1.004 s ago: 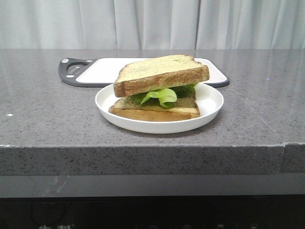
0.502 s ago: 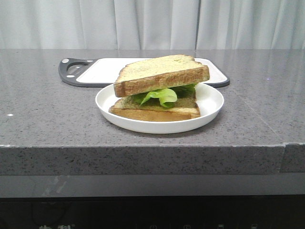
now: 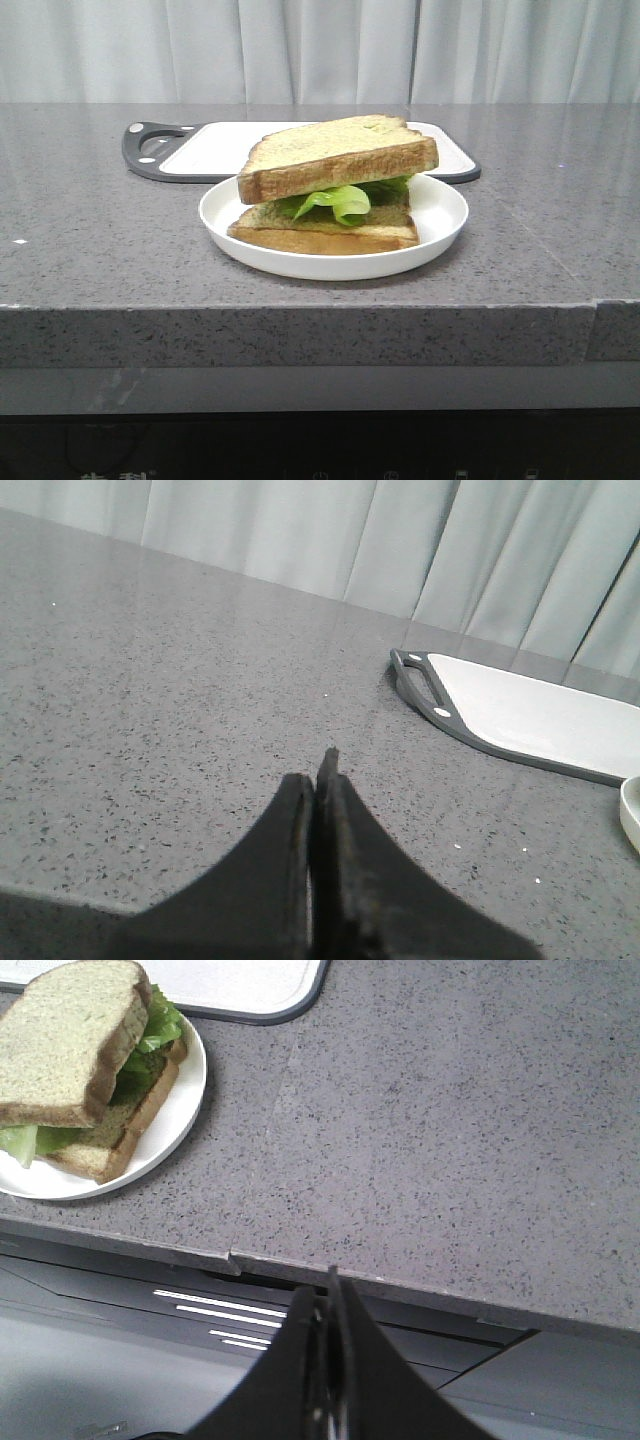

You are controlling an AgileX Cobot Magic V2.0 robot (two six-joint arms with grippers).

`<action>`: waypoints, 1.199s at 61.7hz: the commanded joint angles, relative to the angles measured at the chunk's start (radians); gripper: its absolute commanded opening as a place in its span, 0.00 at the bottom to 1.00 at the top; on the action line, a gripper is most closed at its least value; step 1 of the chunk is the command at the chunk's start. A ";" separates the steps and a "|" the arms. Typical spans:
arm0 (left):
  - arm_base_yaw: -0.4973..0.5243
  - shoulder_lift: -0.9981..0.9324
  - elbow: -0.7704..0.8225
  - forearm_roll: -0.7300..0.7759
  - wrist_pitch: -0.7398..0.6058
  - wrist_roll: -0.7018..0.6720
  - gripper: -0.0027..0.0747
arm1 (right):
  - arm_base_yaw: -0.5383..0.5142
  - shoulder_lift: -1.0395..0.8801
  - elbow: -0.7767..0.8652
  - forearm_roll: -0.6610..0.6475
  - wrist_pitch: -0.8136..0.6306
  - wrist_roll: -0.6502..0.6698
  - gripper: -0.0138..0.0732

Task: Left arm grabs bread, right arm adds lettuce

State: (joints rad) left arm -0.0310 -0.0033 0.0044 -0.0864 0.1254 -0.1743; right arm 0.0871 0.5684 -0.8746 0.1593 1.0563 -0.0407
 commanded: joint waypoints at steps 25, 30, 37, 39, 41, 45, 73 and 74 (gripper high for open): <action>0.001 -0.020 0.006 0.069 -0.204 0.073 0.01 | -0.005 0.004 -0.025 0.009 -0.057 -0.006 0.08; 0.001 -0.020 0.006 0.069 -0.232 0.087 0.01 | -0.005 0.004 -0.025 0.009 -0.057 -0.006 0.08; 0.001 -0.020 0.006 0.069 -0.215 0.087 0.01 | -0.005 0.004 -0.025 0.009 -0.057 -0.006 0.08; 0.001 -0.020 0.006 0.069 -0.210 0.087 0.01 | -0.005 0.004 -0.025 0.009 -0.057 -0.006 0.08; 0.001 -0.020 0.006 0.069 -0.210 0.087 0.01 | -0.005 0.004 -0.025 0.009 -0.057 -0.006 0.08; 0.001 -0.020 0.006 0.069 -0.218 0.087 0.01 | -0.005 0.004 -0.025 0.009 -0.057 -0.006 0.08; 0.001 -0.020 0.006 0.069 -0.218 0.087 0.01 | -0.005 0.004 -0.025 0.009 -0.057 -0.006 0.08; 0.001 -0.020 0.006 0.069 -0.218 0.087 0.01 | -0.005 0.004 -0.025 0.009 -0.057 -0.006 0.08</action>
State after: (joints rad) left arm -0.0310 -0.0033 0.0044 -0.0182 -0.0087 -0.0875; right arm 0.0871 0.5684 -0.8746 0.1593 1.0598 -0.0407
